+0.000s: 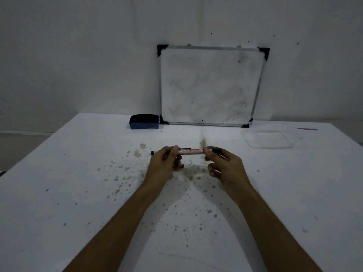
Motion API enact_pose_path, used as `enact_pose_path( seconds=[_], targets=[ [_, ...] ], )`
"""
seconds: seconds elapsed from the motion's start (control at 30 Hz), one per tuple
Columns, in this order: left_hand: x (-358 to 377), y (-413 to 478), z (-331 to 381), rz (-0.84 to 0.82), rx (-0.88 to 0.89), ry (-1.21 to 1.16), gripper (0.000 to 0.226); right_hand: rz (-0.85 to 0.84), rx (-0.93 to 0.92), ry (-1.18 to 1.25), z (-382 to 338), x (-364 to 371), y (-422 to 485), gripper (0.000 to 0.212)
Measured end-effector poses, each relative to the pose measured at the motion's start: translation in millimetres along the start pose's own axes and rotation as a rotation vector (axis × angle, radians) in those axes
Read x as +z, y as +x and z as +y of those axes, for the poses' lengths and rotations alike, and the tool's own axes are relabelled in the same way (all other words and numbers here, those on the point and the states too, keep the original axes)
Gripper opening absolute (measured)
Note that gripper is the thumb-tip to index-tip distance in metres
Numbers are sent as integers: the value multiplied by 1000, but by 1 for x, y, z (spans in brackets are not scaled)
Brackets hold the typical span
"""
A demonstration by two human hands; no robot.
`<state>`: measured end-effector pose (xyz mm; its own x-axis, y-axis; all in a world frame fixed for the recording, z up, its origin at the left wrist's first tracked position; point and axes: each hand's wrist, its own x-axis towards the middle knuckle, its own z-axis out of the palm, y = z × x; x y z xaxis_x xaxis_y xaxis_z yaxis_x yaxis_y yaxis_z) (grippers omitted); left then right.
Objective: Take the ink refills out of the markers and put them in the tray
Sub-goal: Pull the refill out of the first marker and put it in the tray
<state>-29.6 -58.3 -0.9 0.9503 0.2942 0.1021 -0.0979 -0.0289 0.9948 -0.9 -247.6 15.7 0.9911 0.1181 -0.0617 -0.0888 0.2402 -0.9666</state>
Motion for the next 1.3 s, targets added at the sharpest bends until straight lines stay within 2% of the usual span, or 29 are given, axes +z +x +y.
enact_pose_path(
  seconds=[0.07,0.13,0.2,0.3,0.37,0.43,0.53,0.6,0.83,0.97,1.17,1.23,1.3],
  targets=[
    [6,-4,-1,-51,-28,-6,27,-50,81,130,3,6,0,29],
    [15,-7,-3,-105,-102,-110,29,-55,88,151,6,11,0,28],
    [24,-8,-1,-129,-284,-402,36,-11,8,20,7,11,-1,29],
    [25,-8,1,-212,-578,-791,62,58,-136,-146,1,9,-2,32],
    [21,-8,1,-280,-655,-858,70,68,-244,-182,-5,9,-5,31],
    [18,-8,2,-322,-684,-882,68,67,-398,-304,-5,12,-10,25],
    [18,-8,5,-345,-706,-873,58,-99,-506,-699,12,21,-18,20],
    [17,-7,5,-344,-709,-882,56,-109,-478,-753,18,26,-18,20],
    [15,-6,6,-363,-650,-814,41,78,-504,-522,4,25,-17,22],
    [12,-7,8,-407,-587,-641,40,143,-407,-454,2,20,-10,23],
    [-4,3,4,-441,-465,-471,34,161,-201,-37,-8,5,-4,25],
    [-11,8,2,-408,-399,-441,33,167,-169,31,-14,-2,-3,22],
    [-19,12,0,-363,-339,-420,29,148,-175,-10,-17,-9,-2,21]
  ],
)
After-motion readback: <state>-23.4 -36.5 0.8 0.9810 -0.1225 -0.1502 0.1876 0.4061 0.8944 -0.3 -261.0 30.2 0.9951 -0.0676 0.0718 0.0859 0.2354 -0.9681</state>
